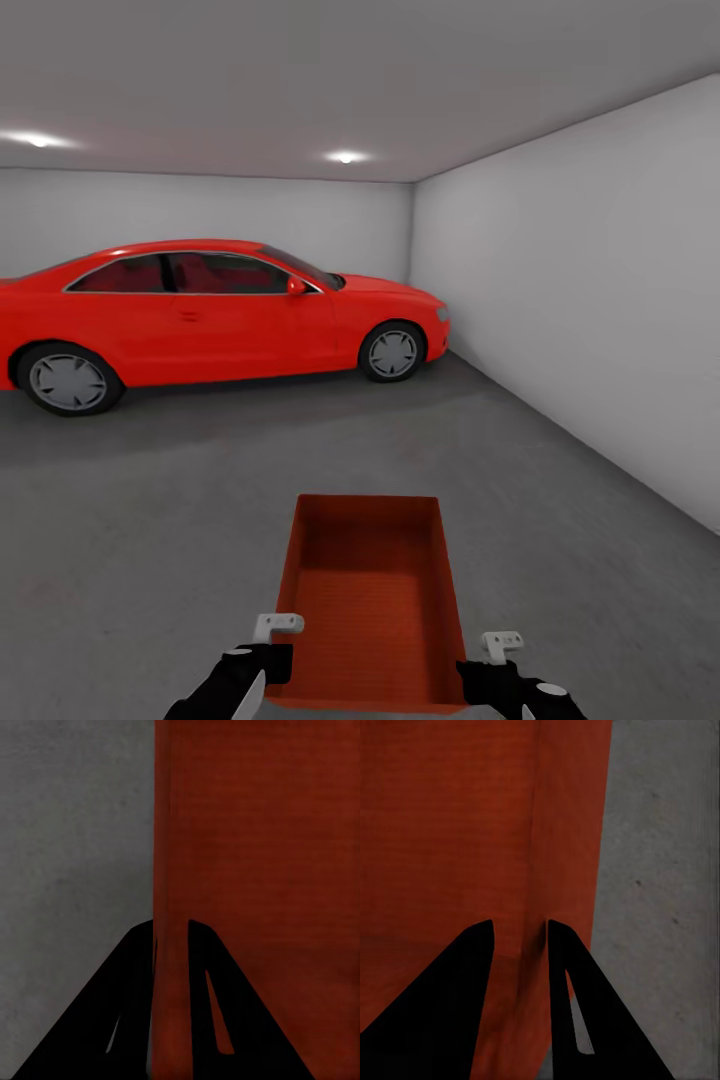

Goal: Move the two storage containers from the living room to the garage. In the garage, place one container on the floor and stack the other container on top of it (either order is fine).

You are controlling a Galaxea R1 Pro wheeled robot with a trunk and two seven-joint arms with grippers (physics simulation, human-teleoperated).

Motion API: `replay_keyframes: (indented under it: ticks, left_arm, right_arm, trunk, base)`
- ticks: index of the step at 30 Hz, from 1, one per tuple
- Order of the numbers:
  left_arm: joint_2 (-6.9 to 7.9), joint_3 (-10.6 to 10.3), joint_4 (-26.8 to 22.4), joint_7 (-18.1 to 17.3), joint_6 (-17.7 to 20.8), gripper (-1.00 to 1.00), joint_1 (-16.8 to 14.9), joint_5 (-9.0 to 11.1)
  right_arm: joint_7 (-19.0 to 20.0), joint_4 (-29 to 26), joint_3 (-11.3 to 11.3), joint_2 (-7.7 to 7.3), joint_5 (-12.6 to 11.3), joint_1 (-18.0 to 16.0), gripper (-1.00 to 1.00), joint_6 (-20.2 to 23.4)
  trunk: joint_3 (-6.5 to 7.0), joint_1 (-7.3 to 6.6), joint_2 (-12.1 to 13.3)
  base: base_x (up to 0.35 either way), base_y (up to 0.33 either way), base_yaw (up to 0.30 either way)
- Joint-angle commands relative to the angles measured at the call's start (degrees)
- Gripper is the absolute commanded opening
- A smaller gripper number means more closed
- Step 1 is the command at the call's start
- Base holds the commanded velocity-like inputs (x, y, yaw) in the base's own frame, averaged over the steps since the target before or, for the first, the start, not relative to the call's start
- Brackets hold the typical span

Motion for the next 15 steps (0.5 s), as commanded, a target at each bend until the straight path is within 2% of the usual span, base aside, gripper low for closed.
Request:
replay_keyframes:
  ticks: [1, 8, 15]
  left_arm:
    - [-0.15, 0.1, -0.3, 0.6, -4.0, -1.00, 0.0, -0.3]
    - [-0.15, 0.1, -0.3, 0.6, -4.0, -1.00, 0.0, -0.3]
    - [-0.20, 0.4, -0.3, 0.6, -3.9, -1.00, 0.0, -0.3]
  right_arm:
    - [-0.1, 0.1, 0.4, 1.55, -0.1, 0.0, -1.00, 0.3]
    - [-0.1, 0.1, 0.4, 1.55, -0.1, 0.0, -1.00, 0.3]
    - [-0.1, 0.1, 0.4, 1.55, -0.1, 0.0, -1.00, 0.4]
  trunk:
    - [-0.13, 0.06, -0.1]
    - [-0.13, 0.06, -0.1]
    - [0.00, 0.06, -0.1]
  base:
    - [0.327, 0.000, -0.291]
    - [0.327, 0.000, -0.291]
    - [0.051, 0.000, -0.291]
